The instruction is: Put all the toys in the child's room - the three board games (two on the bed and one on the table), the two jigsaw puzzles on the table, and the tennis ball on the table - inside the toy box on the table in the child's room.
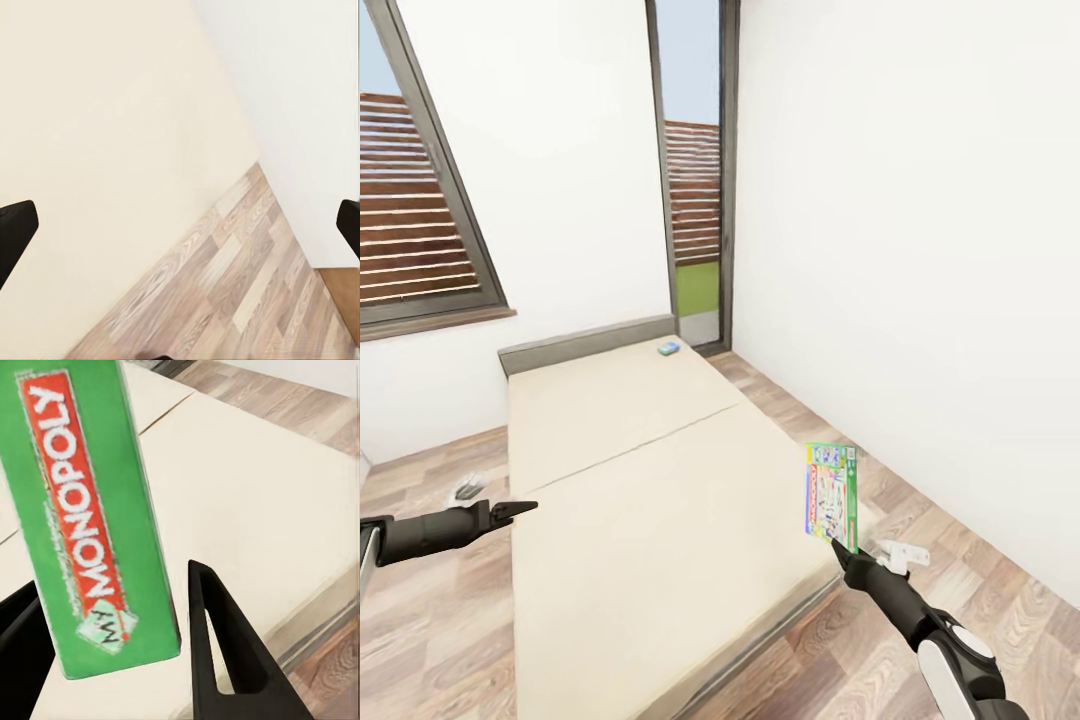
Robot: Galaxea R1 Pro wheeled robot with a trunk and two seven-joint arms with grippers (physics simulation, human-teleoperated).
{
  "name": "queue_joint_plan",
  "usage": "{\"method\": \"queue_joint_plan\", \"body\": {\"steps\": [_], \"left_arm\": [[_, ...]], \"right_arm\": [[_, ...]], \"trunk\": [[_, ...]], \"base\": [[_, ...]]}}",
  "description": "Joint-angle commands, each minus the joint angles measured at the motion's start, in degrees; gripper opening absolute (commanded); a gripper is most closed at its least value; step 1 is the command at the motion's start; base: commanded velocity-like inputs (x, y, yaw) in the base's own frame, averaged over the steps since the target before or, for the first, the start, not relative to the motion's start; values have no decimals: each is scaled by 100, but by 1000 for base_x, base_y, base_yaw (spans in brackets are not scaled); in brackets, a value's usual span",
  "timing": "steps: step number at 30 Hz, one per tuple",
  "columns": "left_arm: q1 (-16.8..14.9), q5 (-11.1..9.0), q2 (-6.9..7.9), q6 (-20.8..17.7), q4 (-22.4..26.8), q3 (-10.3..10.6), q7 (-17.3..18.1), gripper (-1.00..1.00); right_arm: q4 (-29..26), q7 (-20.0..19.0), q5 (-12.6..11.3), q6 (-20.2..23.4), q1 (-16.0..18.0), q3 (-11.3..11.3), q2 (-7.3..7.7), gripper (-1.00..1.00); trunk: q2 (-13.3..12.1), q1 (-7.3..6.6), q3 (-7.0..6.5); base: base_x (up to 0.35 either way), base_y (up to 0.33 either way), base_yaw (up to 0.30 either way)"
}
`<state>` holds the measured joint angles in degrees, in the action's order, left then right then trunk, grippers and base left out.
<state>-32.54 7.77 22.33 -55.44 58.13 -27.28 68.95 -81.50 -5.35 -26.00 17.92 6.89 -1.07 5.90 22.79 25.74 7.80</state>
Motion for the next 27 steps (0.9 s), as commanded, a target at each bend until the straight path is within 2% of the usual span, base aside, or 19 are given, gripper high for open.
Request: {"method": "queue_joint_plan", "body": {"steps": [1,14,21,27], "left_arm": [[-6,59,-2,-46,5,-14,58,100],[-6,58,-8,-38,5,-14,58,100],[-6,58,-5,-29,5,-14,58,100],[-6,58,-7,-29,5,-14,58,100]], "right_arm": [[-6,-19,-39,36,6,-11,-2,-100],[36,-19,-99,36,6,-24,-6,-100],[70,-19,-180,36,6,-202,3,-100],[115,-20,-240,36,6,-237,6,-100]], "trunk": [[12,4,4],[12,4,-100],[12,4,-157],[12,4,-205]], "base": [[0,0,-192],[2,-13,-192],[98,-124,-193],[36,-46,-193]]}}
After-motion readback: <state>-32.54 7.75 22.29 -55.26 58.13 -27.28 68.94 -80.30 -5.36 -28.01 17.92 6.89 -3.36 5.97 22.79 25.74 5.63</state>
